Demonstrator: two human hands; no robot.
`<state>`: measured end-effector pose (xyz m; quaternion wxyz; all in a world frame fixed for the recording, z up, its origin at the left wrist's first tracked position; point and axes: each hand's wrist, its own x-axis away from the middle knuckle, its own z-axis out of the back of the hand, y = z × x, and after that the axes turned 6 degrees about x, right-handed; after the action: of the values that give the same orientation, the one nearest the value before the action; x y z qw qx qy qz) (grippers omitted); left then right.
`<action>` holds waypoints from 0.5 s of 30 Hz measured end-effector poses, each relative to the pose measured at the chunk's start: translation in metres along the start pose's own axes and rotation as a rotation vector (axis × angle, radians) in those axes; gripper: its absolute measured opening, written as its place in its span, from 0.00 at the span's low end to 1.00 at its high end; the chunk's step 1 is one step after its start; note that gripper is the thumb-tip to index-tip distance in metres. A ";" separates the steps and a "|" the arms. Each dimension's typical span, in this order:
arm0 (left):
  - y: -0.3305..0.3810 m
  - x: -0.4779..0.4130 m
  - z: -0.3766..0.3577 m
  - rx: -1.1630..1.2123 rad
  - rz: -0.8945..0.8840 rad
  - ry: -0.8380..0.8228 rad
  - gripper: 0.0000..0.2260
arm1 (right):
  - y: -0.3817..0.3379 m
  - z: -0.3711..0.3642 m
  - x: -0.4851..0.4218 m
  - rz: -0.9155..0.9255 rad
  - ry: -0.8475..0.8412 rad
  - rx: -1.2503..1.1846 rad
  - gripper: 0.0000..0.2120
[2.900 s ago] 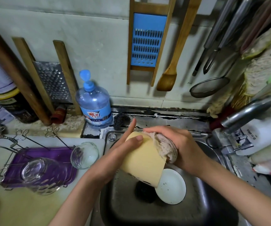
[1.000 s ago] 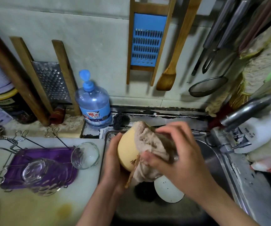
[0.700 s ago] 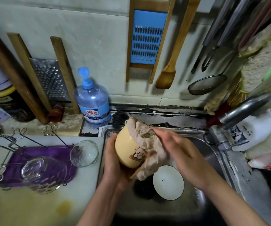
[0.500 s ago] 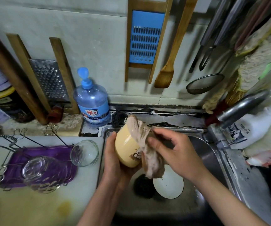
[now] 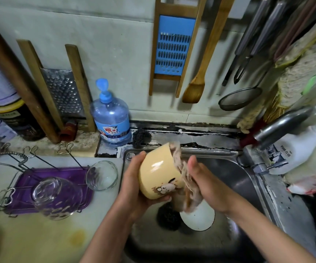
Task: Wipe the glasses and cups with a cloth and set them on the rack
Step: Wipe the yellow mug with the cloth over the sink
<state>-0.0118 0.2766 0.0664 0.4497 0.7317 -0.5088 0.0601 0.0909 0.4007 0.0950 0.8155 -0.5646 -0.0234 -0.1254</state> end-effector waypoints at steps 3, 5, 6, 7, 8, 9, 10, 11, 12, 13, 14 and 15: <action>0.001 0.003 -0.002 -0.135 -0.079 -0.050 0.19 | -0.014 -0.002 0.002 -0.164 -0.179 -0.159 0.35; 0.002 0.005 -0.004 -0.140 -0.107 -0.081 0.17 | -0.018 -0.008 0.001 -0.163 -0.114 -0.139 0.32; 0.003 0.006 -0.004 -0.135 -0.119 -0.090 0.15 | -0.018 -0.012 0.000 -0.138 -0.069 -0.114 0.32; 0.004 0.006 -0.004 -0.138 -0.127 -0.099 0.14 | -0.020 -0.014 0.001 -0.130 -0.039 -0.121 0.32; 0.005 0.006 -0.003 -0.152 -0.128 -0.109 0.14 | -0.019 -0.013 0.001 -0.151 -0.021 -0.166 0.31; 0.006 0.006 -0.002 -0.160 -0.120 -0.114 0.14 | -0.020 -0.011 0.002 -0.165 -0.018 -0.245 0.29; 0.007 0.006 0.000 -0.161 -0.110 -0.118 0.14 | -0.019 -0.008 0.001 -0.166 -0.028 -0.338 0.25; 0.007 0.007 0.001 -0.154 -0.100 -0.125 0.15 | -0.020 -0.006 0.001 -0.165 -0.049 -0.408 0.20; 0.008 0.008 0.002 -0.147 -0.086 -0.136 0.15 | -0.020 -0.004 0.002 -0.149 -0.084 -0.462 0.16; 0.009 0.008 0.003 -0.140 -0.071 -0.148 0.16 | -0.018 -0.002 0.002 -0.134 -0.111 -0.523 0.16; 0.009 0.009 0.004 -0.128 -0.059 -0.157 0.16 | -0.018 0.000 0.003 -0.116 -0.134 -0.573 0.18; 0.009 0.009 0.005 -0.109 -0.048 -0.164 0.17 | -0.017 0.001 0.002 -0.102 -0.139 -0.606 0.20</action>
<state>-0.0166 0.2660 0.0745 0.4472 0.7203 -0.5288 -0.0384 0.0894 0.3953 0.1115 0.5994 -0.7871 -0.0689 -0.1284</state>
